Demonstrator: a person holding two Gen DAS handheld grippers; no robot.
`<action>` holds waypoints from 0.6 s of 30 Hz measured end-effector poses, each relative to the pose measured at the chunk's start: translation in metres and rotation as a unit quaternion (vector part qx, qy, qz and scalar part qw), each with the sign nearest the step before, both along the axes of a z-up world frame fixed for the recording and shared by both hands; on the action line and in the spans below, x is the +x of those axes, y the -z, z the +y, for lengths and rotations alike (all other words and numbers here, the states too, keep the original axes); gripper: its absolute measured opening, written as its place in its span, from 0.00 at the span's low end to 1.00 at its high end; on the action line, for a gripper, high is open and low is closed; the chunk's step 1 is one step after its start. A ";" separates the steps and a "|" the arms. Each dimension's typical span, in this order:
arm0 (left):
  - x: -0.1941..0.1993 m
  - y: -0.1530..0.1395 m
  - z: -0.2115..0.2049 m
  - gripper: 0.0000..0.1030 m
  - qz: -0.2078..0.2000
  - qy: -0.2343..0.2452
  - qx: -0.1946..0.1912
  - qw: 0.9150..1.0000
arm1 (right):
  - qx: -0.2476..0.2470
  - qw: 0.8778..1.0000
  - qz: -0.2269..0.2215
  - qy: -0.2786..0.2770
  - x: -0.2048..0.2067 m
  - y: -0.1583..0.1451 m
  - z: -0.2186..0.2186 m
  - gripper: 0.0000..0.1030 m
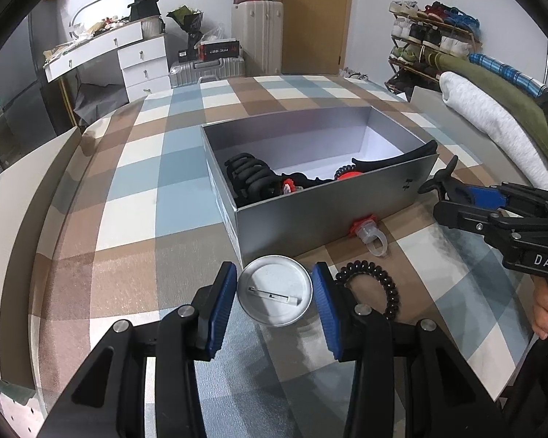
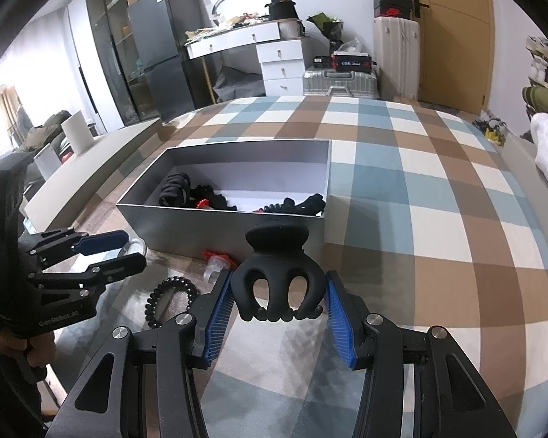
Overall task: Organize jewelry
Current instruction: 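Grasp the white round badge with the left gripper while the right holds the claw clip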
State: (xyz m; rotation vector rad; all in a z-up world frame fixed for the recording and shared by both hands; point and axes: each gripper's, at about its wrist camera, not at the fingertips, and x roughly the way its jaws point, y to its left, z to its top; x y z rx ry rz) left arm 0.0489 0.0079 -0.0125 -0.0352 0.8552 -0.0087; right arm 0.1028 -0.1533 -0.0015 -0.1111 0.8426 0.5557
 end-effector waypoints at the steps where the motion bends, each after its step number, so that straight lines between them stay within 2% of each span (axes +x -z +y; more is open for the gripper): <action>1: 0.000 0.000 0.000 0.36 -0.001 0.000 0.000 1.000 | 0.000 1.000 0.000 0.000 0.000 0.000 0.000 0.47; 18: -0.006 -0.017 -0.001 0.36 -0.029 0.017 -0.019 0.999 | -0.005 1.000 0.002 0.000 0.000 0.000 -0.001 0.47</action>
